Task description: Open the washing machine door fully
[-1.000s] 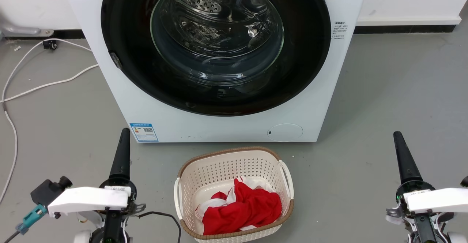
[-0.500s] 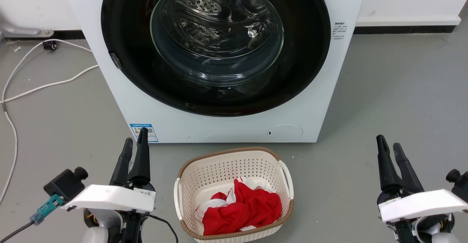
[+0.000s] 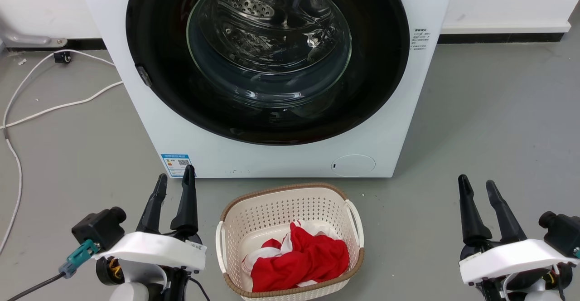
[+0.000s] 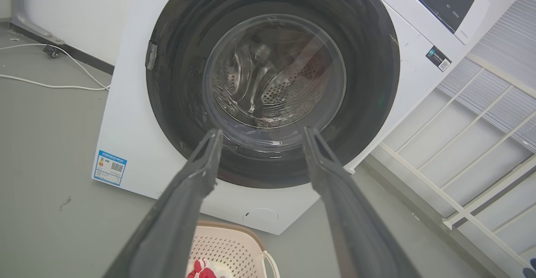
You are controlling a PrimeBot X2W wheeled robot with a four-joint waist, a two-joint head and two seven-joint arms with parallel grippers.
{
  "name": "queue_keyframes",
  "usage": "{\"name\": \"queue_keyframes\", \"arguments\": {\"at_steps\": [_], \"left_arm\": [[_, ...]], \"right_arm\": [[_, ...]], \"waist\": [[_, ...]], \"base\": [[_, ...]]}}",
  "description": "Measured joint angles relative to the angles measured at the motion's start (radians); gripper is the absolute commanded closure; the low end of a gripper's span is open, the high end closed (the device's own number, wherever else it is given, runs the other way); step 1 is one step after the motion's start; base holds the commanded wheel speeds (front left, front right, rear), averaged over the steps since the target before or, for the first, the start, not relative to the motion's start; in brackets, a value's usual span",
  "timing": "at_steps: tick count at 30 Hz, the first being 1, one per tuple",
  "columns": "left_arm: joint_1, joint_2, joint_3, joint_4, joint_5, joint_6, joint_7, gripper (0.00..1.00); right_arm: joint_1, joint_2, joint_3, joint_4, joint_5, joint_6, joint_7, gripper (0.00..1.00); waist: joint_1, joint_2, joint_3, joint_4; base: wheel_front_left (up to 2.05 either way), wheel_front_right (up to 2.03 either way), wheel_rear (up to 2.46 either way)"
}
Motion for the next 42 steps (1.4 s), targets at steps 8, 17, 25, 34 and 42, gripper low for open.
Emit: {"name": "queue_keyframes", "arguments": {"at_steps": [8, 17, 25, 34, 42], "left_arm": [[0.0, 0.015, -0.023, 0.001, 0.095, 0.023, -0.023, 0.0], [0.0, 0.025, -0.041, 0.013, 0.186, 0.041, -0.045, 0.0], [0.0, 0.029, -0.054, 0.016, 0.258, 0.053, -0.065, 0.0], [0.0, 0.03, -0.06, 0.016, 0.328, 0.062, -0.084, 0.0], [0.0, 0.03, -0.062, 0.015, 0.388, 0.062, -0.102, 0.0]], "right_arm": [[0.0, 0.0, 0.002, -0.002, -0.095, 0.0, -0.02, 0.0], [0.0, 0.0, 0.008, -0.013, -0.189, 0.0, -0.035, 0.0], [0.0, 0.0, 0.012, -0.02, -0.259, 0.0, -0.046, 0.0], [0.001, 0.0, 0.018, -0.023, -0.333, 0.0, -0.057, 0.0], [0.003, 0.0, 0.022, -0.027, -0.371, 0.0, -0.067, 0.0]], "waist": [[0.0, 0.0, 0.0, -0.002], [0.0, 0.0, -0.003, -0.004], [0.0, 0.0, -0.004, -0.003], [0.0, 0.0, -0.004, -0.002], [0.0, 0.0, -0.003, -0.003]], "base": [[0.0, 0.0, 0.0], [0.0, 0.0, 0.0], [0.0, 0.0, 0.0], [0.0, 0.0, 0.0], [0.0, 0.0, 0.0]]}}
